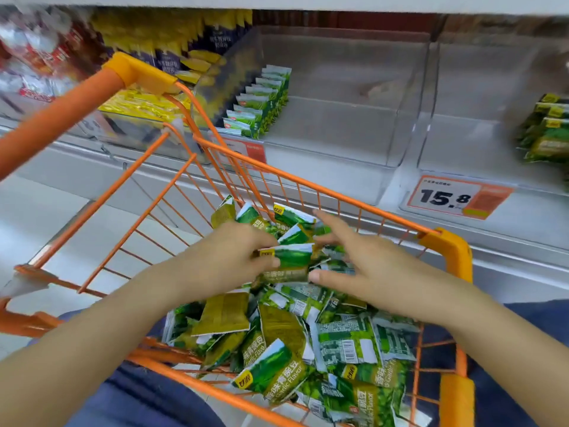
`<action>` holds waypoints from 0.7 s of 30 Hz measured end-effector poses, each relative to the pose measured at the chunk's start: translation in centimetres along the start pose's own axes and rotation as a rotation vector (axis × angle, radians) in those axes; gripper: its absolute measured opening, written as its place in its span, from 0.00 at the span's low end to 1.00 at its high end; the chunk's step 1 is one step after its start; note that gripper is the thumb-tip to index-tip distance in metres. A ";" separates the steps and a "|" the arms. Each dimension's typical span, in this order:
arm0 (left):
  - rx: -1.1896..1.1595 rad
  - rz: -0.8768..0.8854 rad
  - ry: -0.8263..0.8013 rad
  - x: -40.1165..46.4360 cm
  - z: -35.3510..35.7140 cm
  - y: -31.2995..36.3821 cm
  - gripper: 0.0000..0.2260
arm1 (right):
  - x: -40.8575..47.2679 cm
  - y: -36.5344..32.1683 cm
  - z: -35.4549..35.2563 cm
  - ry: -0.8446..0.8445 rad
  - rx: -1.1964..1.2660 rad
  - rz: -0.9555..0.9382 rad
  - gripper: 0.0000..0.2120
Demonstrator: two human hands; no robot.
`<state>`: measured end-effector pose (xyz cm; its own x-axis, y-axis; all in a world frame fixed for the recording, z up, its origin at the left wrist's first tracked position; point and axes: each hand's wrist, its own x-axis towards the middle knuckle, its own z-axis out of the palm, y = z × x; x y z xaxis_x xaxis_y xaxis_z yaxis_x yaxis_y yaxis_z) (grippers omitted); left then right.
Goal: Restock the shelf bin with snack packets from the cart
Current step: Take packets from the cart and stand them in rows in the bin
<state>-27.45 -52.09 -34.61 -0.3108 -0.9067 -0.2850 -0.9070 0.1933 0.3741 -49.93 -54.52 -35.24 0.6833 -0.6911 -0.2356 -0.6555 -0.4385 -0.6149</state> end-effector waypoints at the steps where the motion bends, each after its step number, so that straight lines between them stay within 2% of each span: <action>1: -0.207 -0.040 0.025 0.0 -0.7 0.4 0.06 | -0.1 0.1 -0.1 0.042 0.126 0.016 0.41; 2: -0.418 -0.073 0.036 0.0 -1.3 0.9 0.04 | -0.1 0.2 -0.3 0.085 0.252 0.031 0.42; 4: -0.681 -0.093 0.083 0.2 -2.2 2.3 0.03 | -0.1 0.3 -0.5 0.158 0.477 0.018 0.34; 7: -0.842 -0.047 0.154 1.2 -2.9 4.3 0.08 | -0.8 -0.1 -1.6 0.356 0.613 -0.050 0.14; 9: -0.858 0.013 0.146 2.5 -3.6 5.9 0.15 | -1.7 0.2 -3.5 0.513 0.623 -0.070 0.11; 11: -0.870 0.076 0.149 4.3 -4.3 8.3 0.10 | -2.8 1.7 -6.0 0.707 0.560 -0.059 0.10; 13: -0.872 0.137 0.164 6.7 -4.8 11.1 0.08 | -4.2 4.9 -8.5 0.948 0.279 0.042 0.09; 14: -0.858 0.153 0.177 8.1 -4.9 12.6 0.09 | -5.1 6.9 -9.8 1.011 0.073 0.148 0.12; 15: -0.862 0.155 0.193 9.6 -5.0 13.9 0.09 | -6.1 8.7 -10.9 1.001 -0.127 0.284 0.16; 16: -0.881 0.166 0.200 11.1 -5.0 15.2 0.09 | -7.0 10.5 -11.6 0.923 -0.268 0.413 0.22; 17: -0.908 0.167 0.205 12.7 -4.8 16.5 0.09 | -7.8 12.1 -12.1 0.820 -0.312 0.520 0.26; 19: -0.930 0.164 0.215 16.0 -4.2 19.4 0.08 | -8.9 14.1 -12.3 0.657 -0.241 0.662 0.27; 21: -0.929 0.149 0.200 19.6 -3.3 21.9 0.09 | -9.2 14.9 -12.0 0.623 -0.189 0.692 0.29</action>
<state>-52.43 -66.86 -29.10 -0.2726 -0.9606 -0.0541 -0.2481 0.0159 0.9686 -69.80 -61.56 -33.22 -0.1346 -0.9906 -0.0245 -0.9291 0.1348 -0.3444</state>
